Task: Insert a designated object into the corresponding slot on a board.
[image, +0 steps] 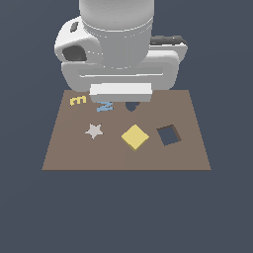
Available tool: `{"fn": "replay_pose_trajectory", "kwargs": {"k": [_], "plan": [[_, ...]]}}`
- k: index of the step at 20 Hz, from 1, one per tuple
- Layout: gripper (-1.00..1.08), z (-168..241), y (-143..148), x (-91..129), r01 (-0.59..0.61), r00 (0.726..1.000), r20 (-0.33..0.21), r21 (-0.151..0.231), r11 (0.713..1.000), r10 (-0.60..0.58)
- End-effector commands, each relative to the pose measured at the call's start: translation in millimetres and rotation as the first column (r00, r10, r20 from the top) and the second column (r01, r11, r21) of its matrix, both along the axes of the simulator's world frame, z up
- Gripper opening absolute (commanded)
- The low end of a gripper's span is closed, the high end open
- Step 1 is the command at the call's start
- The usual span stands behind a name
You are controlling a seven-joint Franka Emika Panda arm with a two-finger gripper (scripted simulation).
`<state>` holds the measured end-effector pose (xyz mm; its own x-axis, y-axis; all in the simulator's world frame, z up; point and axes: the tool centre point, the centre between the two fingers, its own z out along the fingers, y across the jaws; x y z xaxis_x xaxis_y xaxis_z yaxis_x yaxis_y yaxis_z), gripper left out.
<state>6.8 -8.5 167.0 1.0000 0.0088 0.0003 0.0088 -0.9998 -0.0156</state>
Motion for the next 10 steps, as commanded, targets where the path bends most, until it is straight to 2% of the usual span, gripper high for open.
{"fn": "replay_pose_trajectory", "kwargs": {"k": [1,10], "plan": [[1.00,0.0,0.0,0.0,0.000,1.000,0.000,0.000,1.000,0.000],[1.00,-9.4,1.3,4.5,-0.060,0.998,0.000,-0.001,0.998,0.060]]}}
